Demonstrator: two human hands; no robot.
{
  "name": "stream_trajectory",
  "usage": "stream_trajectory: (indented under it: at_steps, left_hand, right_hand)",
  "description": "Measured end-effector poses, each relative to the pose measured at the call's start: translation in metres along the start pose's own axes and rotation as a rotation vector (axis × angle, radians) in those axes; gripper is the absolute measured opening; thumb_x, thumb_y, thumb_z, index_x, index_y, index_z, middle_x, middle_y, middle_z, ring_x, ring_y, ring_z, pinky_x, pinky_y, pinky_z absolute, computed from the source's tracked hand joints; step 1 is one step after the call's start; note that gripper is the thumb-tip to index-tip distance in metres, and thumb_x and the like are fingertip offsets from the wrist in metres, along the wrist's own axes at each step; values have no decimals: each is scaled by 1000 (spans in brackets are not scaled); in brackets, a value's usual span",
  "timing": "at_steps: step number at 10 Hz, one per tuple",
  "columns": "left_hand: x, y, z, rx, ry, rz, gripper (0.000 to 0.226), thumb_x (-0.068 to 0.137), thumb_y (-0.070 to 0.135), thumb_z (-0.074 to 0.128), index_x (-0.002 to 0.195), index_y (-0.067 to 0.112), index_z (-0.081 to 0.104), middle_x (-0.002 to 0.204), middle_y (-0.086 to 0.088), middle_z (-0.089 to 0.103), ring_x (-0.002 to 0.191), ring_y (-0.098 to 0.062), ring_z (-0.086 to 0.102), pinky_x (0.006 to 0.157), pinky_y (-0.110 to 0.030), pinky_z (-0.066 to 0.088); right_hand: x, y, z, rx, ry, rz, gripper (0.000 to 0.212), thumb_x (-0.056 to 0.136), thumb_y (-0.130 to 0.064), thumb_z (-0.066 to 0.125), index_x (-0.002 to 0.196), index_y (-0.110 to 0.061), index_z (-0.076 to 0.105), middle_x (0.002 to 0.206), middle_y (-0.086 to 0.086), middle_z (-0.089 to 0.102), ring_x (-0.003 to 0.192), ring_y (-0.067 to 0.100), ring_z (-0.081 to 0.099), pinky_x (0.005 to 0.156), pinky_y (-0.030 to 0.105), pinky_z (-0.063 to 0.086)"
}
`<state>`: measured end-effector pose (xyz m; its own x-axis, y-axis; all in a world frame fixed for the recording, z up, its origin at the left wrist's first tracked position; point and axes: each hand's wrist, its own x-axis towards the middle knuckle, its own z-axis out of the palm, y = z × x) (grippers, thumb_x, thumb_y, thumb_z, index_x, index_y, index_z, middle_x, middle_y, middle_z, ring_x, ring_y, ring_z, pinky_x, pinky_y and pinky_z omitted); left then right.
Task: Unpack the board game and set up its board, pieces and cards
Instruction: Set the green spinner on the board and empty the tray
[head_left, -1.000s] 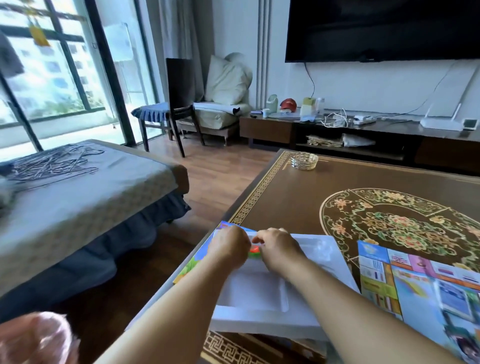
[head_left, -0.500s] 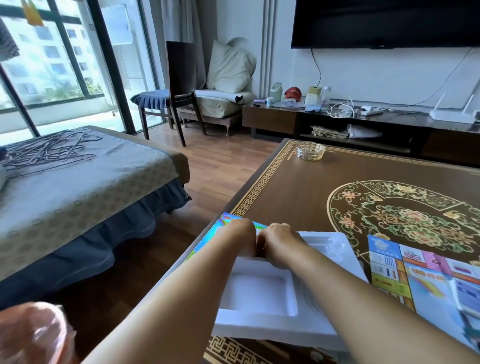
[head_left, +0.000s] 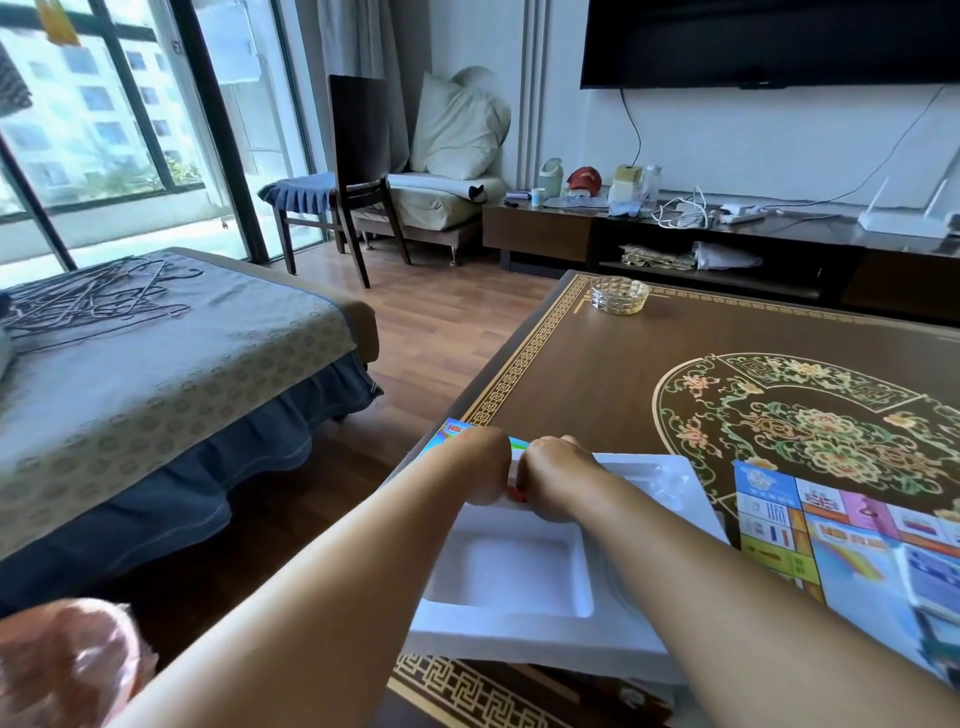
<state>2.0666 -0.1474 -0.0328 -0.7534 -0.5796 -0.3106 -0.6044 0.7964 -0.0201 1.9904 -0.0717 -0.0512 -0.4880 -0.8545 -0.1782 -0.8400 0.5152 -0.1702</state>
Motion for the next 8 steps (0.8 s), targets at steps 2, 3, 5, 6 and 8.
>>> stream_trajectory:
  at_steps: [2, 3, 5, 6, 8]
  left_hand:
    - [3, -8, 19, -95, 173, -47, 26, 88, 6, 50, 111, 4, 62, 115, -14, 62, 107, -28, 59, 81, -30, 47]
    - [6, -10, 29, -97, 184, -87, 34, 88, 7, 53, 120, 12, 62, 115, -8, 63, 105, -26, 59, 82, -29, 48]
    - [9, -10, 33, -156, 174, -97, 25, 88, 13, 55, 109, 11, 67, 101, -9, 68, 97, -28, 62, 73, -31, 47]
    - [12, -6, 26, -153, 153, -78, 20, 87, 15, 56, 103, 9, 66, 102, -11, 67, 100, -29, 63, 77, -32, 48]
    - [14, 4, 21, -67, 122, -116, 25, 86, 8, 56, 111, 3, 57, 114, -12, 62, 105, -30, 60, 81, -33, 48]
  right_hand:
    - [5, -10, 3, 33, 58, 108, 42, 87, -32, 62, 122, -10, 56, 126, 10, 59, 122, 29, 48, 91, 32, 43]
    - [9, -13, 8, -12, 91, 132, 43, 87, -23, 64, 126, -11, 54, 129, 9, 58, 123, 29, 49, 93, 32, 43]
    - [6, -8, 11, 26, 119, 60, 28, 91, -24, 55, 115, -11, 61, 121, 10, 57, 116, 30, 51, 88, 30, 43]
    - [0, 1, 11, 167, 169, 36, 19, 93, -25, 49, 102, -14, 62, 112, 11, 53, 106, 31, 54, 81, 29, 41]
    - [-6, 12, 11, 286, 229, 38, 15, 94, -25, 45, 97, -16, 56, 110, 11, 61, 104, 31, 55, 72, 29, 35]
